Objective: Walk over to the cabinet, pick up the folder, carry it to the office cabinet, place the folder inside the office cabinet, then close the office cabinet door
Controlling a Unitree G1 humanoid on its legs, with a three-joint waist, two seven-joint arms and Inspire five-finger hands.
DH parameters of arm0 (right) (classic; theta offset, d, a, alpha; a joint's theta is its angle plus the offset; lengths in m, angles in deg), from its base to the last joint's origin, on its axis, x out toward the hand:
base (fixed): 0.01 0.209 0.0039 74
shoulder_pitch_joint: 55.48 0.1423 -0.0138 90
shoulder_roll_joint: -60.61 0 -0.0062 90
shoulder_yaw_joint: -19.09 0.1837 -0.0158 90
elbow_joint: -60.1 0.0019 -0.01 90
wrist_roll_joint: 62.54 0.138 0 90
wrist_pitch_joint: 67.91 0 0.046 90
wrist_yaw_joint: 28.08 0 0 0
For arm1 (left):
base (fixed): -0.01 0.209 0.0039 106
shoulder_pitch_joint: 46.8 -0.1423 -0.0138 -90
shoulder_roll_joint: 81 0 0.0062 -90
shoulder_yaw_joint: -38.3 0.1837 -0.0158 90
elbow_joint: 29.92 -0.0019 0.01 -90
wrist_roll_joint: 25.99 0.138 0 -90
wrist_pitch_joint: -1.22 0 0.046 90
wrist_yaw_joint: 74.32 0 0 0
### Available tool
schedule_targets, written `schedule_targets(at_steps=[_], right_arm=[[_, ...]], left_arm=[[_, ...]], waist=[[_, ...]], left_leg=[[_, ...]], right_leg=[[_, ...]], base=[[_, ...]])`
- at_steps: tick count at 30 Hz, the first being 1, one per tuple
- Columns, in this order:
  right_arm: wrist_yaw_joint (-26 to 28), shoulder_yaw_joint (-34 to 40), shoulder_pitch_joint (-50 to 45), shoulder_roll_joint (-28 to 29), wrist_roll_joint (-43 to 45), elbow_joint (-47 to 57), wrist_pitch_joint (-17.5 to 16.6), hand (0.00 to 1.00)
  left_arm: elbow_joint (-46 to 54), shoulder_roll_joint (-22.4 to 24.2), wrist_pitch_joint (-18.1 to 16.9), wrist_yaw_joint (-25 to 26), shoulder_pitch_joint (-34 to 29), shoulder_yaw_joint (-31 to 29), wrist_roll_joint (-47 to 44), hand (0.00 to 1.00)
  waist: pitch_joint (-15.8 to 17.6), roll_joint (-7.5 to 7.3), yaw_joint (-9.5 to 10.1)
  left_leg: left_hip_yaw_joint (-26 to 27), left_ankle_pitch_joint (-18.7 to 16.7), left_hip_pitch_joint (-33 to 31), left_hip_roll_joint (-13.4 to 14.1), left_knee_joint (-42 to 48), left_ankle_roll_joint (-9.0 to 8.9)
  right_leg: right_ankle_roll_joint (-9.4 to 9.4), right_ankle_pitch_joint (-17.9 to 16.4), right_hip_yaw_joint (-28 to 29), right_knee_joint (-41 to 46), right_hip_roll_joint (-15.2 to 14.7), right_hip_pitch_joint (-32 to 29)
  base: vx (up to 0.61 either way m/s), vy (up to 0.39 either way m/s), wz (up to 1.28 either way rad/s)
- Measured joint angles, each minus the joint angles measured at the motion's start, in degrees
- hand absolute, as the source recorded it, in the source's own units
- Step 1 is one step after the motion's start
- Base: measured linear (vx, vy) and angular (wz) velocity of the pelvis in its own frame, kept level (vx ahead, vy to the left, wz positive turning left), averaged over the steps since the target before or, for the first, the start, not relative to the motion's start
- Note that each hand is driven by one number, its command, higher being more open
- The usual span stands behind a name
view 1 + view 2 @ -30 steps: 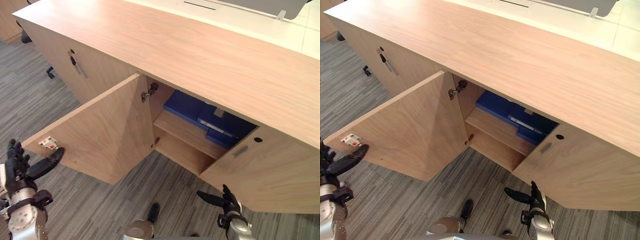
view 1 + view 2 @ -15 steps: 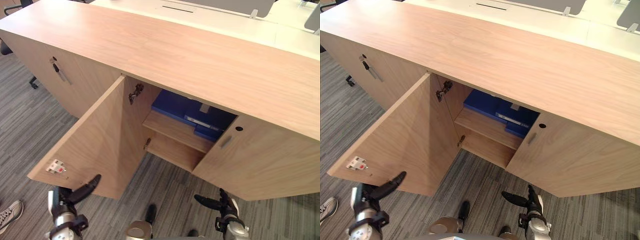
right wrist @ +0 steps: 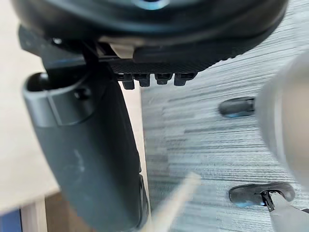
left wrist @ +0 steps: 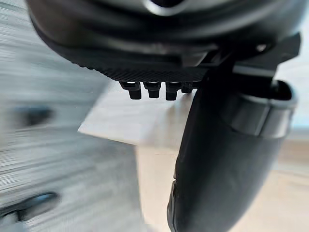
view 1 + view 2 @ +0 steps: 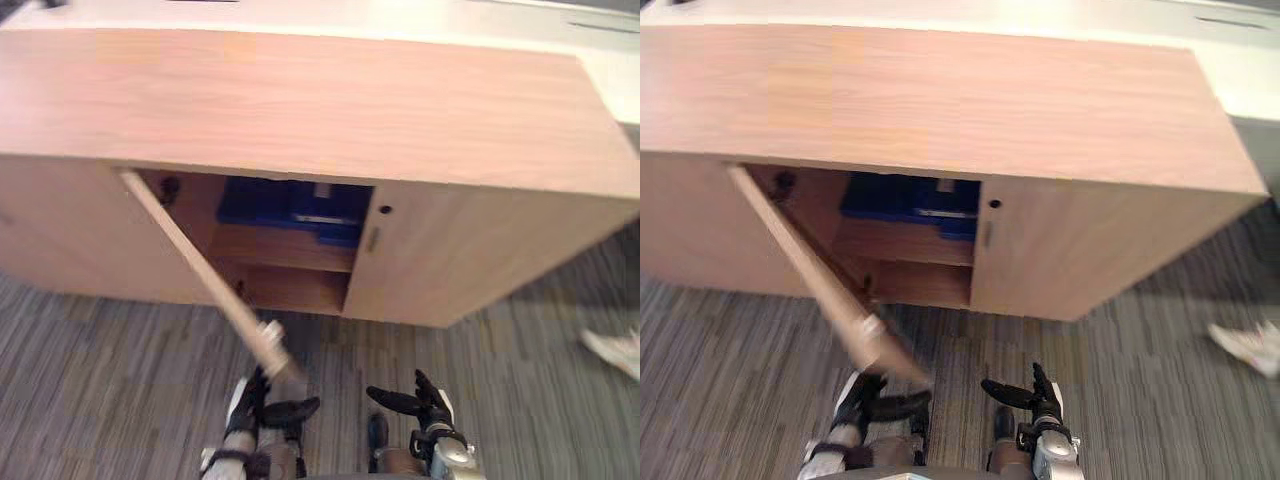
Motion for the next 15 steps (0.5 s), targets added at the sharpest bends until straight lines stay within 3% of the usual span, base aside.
schedule_targets(at_steps=[3, 5, 9, 15], right_arm=[[0.0, -0.4, 0.2, -0.5, -0.3, 0.1, 0.0, 1.0], [0.1, -0.4, 0.5, -0.7, -0.3, 0.2, 0.0, 1.0], [0.6, -0.2, -0.3, -2.5, -0.3, 0.2, 0.1, 1.0], [1.0, 1.1, -0.9, -3.3, -0.3, 0.2, 0.1, 1.0]], left_arm=[[1.2, -0.9, 0.6, 0.6, 9.3, -0.9, 5.4, 1.0], [-0.3, -1.8, 1.7, 2.6, 12.2, -6.3, 6.7, 1.0], [-2.2, -5.4, 2.0, 4.2, 13.0, -8.1, 7.9, 1.0], [-2.4, -3.4, 1.2, 4.6, 11.9, -8.1, 7.7, 1.0]], waist=[[-0.3, 0.13, -2.25], [-0.3, 0.2, -4.14], [-0.4, 0.51, -4.56], [-1.2, 1.74, -4.57]], left_leg=[[3.6, -0.8, 0.6, 0.0, 0.0, -0.05], [5.8, -1.0, 1.4, 0.2, 0.0, 0.31], [5.8, -1.7, 3.8, 1.2, 0.0, -0.12], [4.1, -1.8, 4.0, 1.1, 0.0, -0.19]], right_leg=[[1.35, 3.4, 2.9, -2.1, 0.2, -0.5], [2.0, 4.8, 4.7, -3.5, 0.8, -0.3], [2.09, 5.0, 4.0, -3.6, 1.7, 1.6], [2.05, 5.0, 1.7, -3.6, 0.9, 2.5]], base=[[0.05, 0.002, -0.68], [0.12, -0.021, -0.6], [0.1, -0.047, -0.21], [-0.01, -0.017, 0.12]])
